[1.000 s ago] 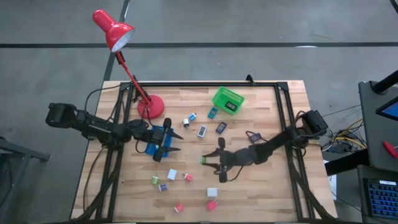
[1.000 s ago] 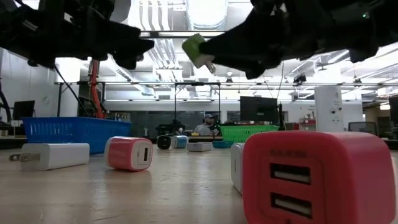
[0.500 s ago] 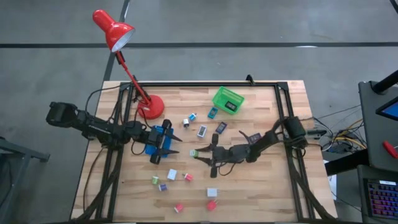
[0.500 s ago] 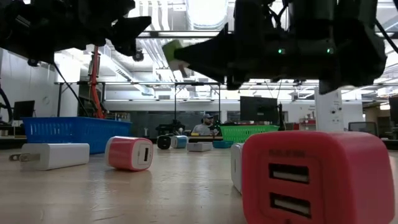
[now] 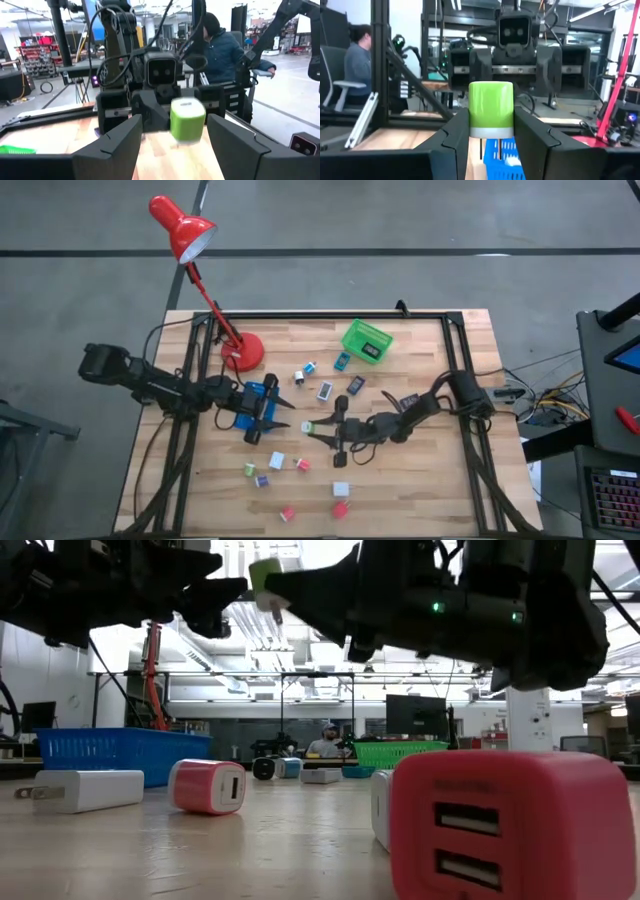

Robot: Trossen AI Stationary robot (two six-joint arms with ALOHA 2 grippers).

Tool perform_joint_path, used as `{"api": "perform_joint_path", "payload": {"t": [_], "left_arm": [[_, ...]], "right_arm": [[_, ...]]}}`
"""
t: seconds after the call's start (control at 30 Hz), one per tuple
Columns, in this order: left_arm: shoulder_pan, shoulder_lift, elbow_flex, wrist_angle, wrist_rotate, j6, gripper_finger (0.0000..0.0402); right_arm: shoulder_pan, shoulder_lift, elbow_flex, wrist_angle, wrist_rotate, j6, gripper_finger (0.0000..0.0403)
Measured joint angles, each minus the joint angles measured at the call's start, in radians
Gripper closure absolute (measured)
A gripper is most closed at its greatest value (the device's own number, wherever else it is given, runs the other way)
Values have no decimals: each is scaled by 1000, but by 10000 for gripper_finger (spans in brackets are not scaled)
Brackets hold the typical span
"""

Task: Pick & Place Office items
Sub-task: Put the right green charger adapter into the blue basket

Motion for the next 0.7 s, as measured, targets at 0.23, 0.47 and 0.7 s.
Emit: {"api": "perform_joint_path", "payload": {"t": [0.23, 0.47, 0.7], "left_arm": [[0, 8, 0, 4, 0, 0, 170], [0, 8, 0, 32, 0, -1, 170], [0, 30, 14, 49, -1, -16, 170]], "right_arm": [[0, -2, -3, -6, 0, 4, 286], [-5, -2, 2, 1, 6, -18, 286], [-29, -2, 17, 3, 4, -26, 286]]}}
